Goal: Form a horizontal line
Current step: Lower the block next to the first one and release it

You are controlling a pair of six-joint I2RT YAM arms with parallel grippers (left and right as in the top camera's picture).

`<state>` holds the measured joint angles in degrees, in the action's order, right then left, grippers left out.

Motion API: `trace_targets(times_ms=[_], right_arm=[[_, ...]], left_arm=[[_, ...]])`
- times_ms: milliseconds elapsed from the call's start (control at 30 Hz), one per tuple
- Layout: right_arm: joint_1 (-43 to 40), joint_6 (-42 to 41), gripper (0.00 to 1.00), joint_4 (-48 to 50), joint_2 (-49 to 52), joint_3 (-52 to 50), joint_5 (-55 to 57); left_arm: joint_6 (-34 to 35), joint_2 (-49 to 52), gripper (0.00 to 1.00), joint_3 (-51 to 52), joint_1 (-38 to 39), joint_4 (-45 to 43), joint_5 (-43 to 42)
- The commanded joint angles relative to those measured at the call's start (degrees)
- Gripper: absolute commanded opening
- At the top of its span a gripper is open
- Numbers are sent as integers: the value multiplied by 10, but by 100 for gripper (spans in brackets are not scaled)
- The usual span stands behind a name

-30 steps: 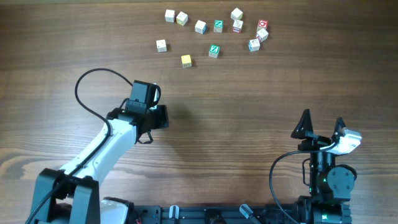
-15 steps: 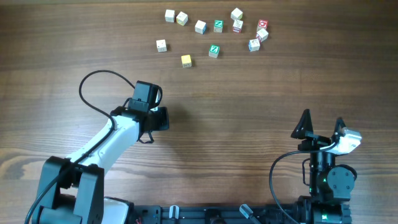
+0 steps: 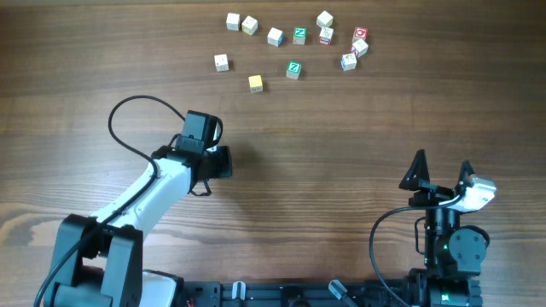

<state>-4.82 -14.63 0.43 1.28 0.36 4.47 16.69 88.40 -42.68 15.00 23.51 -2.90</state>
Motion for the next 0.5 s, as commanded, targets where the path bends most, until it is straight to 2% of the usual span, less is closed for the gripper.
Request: trace_targets(times_ms=[0, 67, 467], right_arm=[[-3, 9, 100, 3, -3, -1, -9], [-3, 10, 100, 3, -3, -1, -9], [-3, 10, 100, 3, -3, -1, -9]], left_arm=[[3, 5, 43, 4, 2, -3, 7], [3, 5, 46, 4, 2, -11, 7], [1, 5, 52, 3, 2, -65, 24]])
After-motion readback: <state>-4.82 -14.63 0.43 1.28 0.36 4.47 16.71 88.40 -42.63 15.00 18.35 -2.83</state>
